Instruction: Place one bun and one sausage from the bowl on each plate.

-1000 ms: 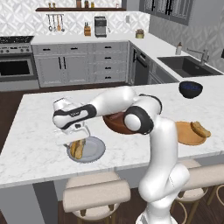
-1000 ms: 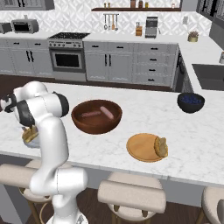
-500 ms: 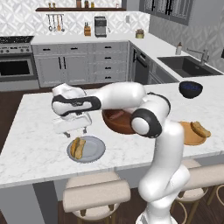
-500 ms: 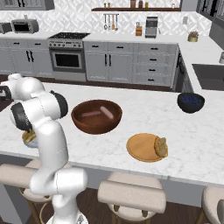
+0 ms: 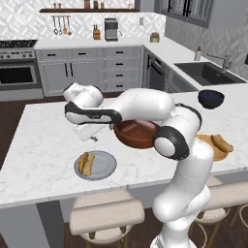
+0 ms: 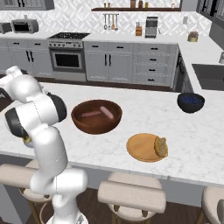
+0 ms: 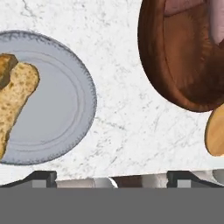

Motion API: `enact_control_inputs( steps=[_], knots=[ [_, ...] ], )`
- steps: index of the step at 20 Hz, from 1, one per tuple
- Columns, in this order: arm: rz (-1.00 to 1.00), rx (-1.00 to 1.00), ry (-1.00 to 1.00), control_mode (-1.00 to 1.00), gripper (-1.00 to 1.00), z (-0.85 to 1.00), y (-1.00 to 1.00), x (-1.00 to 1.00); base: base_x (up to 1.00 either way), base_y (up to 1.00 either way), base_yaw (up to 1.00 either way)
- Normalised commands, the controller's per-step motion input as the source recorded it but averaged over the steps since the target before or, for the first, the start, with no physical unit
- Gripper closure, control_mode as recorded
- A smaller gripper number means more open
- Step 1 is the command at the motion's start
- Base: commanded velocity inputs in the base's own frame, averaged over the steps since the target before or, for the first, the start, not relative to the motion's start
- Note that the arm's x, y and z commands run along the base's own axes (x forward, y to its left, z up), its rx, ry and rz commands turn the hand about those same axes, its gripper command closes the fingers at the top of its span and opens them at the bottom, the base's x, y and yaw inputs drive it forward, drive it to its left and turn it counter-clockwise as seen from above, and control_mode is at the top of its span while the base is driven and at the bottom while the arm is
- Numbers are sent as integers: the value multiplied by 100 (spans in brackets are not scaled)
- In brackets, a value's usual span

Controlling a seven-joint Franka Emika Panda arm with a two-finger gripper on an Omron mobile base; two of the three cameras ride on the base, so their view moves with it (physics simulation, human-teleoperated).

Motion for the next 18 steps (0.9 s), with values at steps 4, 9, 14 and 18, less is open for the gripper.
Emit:
enact_control_inputs(
  steps=[4, 9, 14, 18],
  knots=[
    [54, 0, -9, -100, -100, -2, -100, 12, 0, 0, 0],
    [53, 0, 2, -100, -100, 9, -100, 49, 0, 0, 0],
    [5, 11, 1, -100, -100, 4, -74, 60, 0, 0, 0],
    [-6, 24, 0, -100, -100, 0, -59, 97, 0, 0, 0]
  ],
)
